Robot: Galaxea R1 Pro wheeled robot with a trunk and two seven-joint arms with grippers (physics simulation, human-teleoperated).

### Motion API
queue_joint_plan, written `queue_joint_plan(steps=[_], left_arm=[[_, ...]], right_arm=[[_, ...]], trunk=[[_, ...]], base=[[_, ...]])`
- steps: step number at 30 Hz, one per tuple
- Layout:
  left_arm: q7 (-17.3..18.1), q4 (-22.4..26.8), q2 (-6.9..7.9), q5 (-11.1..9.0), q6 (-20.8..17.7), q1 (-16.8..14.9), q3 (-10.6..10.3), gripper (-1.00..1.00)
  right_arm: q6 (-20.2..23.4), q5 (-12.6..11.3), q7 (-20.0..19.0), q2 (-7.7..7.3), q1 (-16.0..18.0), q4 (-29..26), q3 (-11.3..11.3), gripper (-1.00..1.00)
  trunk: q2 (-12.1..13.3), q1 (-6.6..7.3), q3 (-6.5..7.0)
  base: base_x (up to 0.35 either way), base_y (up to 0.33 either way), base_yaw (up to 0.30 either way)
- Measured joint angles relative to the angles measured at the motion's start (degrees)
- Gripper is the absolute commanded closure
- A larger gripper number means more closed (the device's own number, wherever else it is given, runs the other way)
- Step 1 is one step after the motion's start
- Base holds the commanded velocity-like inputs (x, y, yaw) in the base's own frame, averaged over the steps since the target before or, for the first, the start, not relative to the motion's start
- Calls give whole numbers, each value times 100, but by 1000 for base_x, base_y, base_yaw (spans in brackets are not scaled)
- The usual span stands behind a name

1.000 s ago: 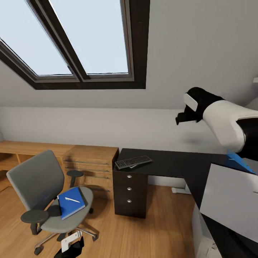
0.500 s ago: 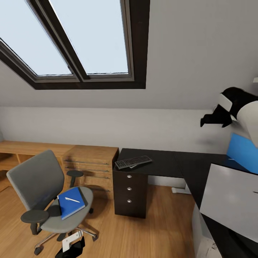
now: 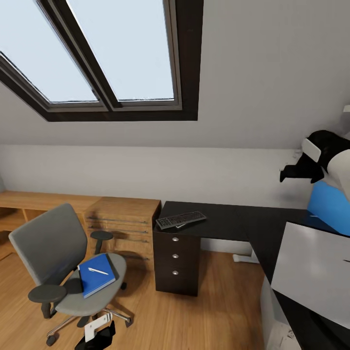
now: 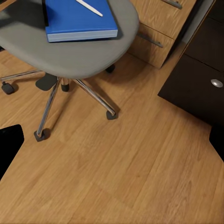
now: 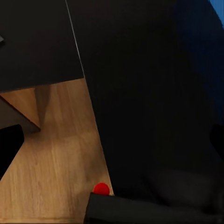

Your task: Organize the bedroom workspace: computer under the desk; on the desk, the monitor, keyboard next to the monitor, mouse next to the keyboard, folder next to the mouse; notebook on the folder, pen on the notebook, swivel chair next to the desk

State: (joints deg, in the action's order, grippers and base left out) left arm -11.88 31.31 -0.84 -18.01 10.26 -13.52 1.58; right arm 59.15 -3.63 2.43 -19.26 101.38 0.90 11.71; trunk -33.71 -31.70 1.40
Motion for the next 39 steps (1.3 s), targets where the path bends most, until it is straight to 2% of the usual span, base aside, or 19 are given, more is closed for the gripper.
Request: queue_joint_plan(steps=[7,17,30,39], left_arm=[[0,-1,0,0,0,0,1,-100],[0,-1,-2,-1,0,-1,-7,-100],[0,-1,-9,0,4,0,-8,-100],[0,-1,-9,-1,17,0,-8,-100]], right_arm=[[-33,-12,-5,-77,-195,-2,-8,-100],[-191,-9,-12,-270,-395,-2,-10,-100],[-435,-9,-4,-316,-724,-2,-10,-100],[-645,1,0,-325,-1085,-2,-10,-100]], trunk=[[-1,0,1],[0,0,1],[-1,0,1],[0,0,1]], base=[[0,0,0],[0,0,0],[0,0,0],[0,0,0]])
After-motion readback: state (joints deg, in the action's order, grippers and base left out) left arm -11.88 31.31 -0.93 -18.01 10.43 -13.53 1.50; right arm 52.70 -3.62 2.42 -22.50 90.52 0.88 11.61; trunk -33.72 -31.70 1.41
